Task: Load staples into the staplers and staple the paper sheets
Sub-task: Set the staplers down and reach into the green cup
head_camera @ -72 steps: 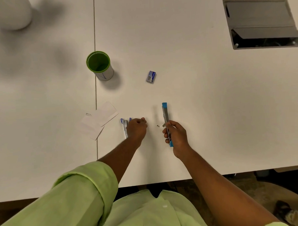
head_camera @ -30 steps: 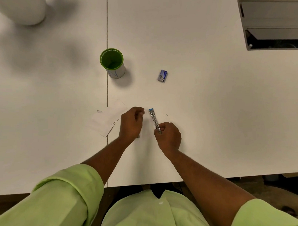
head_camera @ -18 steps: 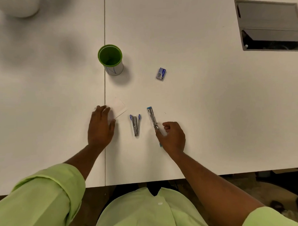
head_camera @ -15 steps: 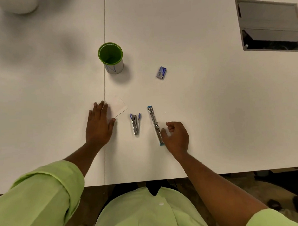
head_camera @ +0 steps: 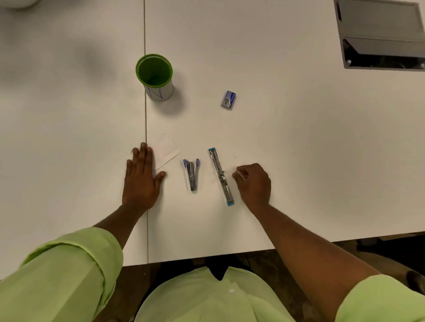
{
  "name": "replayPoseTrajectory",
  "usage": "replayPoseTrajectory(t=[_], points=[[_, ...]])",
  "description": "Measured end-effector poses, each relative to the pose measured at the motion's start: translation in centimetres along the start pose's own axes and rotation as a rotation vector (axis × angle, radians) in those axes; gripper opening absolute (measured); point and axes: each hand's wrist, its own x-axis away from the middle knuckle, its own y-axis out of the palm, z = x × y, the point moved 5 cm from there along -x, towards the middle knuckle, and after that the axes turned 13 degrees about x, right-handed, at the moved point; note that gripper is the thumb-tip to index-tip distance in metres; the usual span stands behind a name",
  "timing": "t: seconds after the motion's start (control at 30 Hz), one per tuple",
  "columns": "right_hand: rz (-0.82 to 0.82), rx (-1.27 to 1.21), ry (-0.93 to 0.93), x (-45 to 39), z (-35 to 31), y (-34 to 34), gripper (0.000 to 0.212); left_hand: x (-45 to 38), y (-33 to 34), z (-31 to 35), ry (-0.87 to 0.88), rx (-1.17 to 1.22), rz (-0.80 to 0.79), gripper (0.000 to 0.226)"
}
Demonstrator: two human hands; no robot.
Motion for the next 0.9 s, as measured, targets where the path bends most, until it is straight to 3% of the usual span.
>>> replayPoseTrajectory(t=[0.47, 0.77, 0.9], points=[[0.008, 0.018, 0.062, -2.5, -0.8, -0.1, 0.001, -0.4, 0.6, -0.6, -0.019, -0.081, -0.059, 0.091], [-0.028, 0.06, 0.028, -4.4, -1.6, 0.0, 0.019, -0.6, 0.7, -0.9, -0.012, -0.092, -0.071, 0.093], [-0.032, 0.13, 0.014, -4.6, -2.0, 0.1, 0.013, -0.6, 0.6, -0.8, -0.019, -0.091, -0.076, 0.094]])
